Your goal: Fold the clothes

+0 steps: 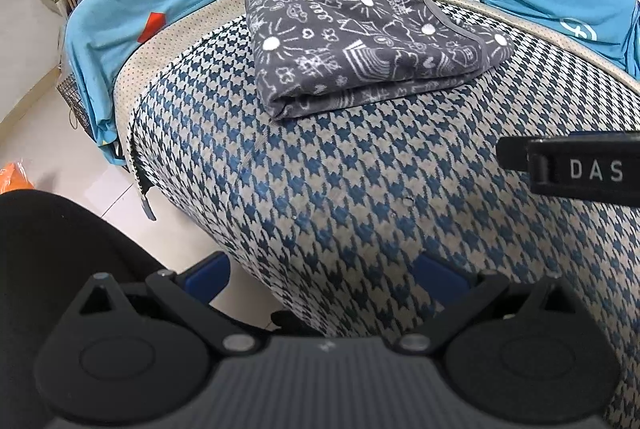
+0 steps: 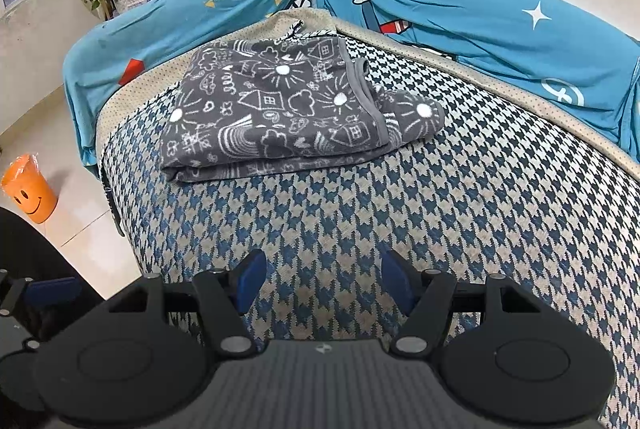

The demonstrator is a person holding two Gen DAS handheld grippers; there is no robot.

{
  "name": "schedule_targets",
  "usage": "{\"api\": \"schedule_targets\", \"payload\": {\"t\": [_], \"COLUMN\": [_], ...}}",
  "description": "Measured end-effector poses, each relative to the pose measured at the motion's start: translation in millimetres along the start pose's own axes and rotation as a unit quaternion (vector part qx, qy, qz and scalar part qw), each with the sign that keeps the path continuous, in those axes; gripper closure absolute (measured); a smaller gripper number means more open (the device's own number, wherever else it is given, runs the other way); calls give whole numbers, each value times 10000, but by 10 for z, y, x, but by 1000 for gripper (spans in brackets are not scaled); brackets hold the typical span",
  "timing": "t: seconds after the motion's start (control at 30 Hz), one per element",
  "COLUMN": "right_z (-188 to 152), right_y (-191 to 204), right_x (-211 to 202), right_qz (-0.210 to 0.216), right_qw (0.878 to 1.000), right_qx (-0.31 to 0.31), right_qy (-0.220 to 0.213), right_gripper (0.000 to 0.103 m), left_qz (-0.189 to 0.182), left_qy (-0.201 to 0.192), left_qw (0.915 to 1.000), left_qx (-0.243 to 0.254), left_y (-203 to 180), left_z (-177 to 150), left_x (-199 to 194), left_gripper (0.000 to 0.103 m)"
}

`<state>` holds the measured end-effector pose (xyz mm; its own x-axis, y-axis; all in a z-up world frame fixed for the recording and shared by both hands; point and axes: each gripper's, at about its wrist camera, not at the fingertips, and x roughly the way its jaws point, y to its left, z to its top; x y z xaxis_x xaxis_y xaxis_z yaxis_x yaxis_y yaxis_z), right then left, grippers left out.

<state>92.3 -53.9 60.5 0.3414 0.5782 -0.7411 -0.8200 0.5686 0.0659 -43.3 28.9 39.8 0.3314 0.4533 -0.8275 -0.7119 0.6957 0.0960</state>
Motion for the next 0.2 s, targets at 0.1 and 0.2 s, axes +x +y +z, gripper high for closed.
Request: {"api": "schedule_targets", "payload": {"t": [0.1,0.2], "right_z": [-4,-4], "right_y": [3,7], "right_x": [2,1], "right_qz": [9,1], "right_qw": [10000,10000], "right_qx": [-14,-16], "right_qy": [2,0], "right_gripper": [38,38], "left_qz": [-6,-15], "left_qy": [-17,-39], "left_qw": [10000,10000], "left_qx": [4,27], "left_y": [-1,-9], "left_z": [4,2], "left_x": [1,-4], "left_gripper": [0,0]}}
